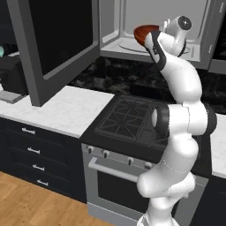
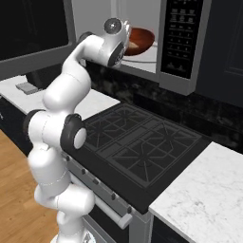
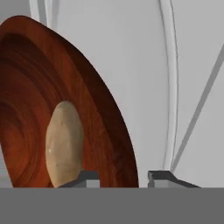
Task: Pick the sweet potato from the sink and place it in the bowl. Then pick the bowl and place it in the microwave. Then close the microwave door and press the start button.
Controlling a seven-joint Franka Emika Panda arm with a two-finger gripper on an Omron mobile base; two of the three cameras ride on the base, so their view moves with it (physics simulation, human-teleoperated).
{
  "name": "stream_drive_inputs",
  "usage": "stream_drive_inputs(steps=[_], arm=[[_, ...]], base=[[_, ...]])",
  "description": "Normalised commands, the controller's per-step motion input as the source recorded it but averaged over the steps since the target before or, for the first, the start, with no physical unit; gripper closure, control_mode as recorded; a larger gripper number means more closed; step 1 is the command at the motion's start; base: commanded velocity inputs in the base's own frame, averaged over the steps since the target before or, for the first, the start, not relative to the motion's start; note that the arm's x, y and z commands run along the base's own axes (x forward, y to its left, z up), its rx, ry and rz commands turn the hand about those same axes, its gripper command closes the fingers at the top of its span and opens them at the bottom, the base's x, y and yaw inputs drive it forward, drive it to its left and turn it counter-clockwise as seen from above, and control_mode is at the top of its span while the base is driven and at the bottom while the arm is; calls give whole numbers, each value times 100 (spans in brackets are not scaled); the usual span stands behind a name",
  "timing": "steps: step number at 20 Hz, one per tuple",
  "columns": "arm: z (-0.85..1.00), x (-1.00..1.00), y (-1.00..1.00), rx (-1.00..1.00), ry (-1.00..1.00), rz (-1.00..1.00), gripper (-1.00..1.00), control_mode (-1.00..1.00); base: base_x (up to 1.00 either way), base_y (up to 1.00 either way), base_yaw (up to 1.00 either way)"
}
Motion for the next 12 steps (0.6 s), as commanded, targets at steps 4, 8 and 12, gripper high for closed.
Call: stream_drive_inputs(steps=[4, 8, 12], arm=[[-19, 39, 0, 0, 4, 3, 100, -100], [-21, 30, 0, 0, 0, 3, -100, -100], [-16, 17, 0, 0, -7, 4, -100, -100]], base=[[0, 0, 0], [0, 0, 0], [0, 0, 0]])
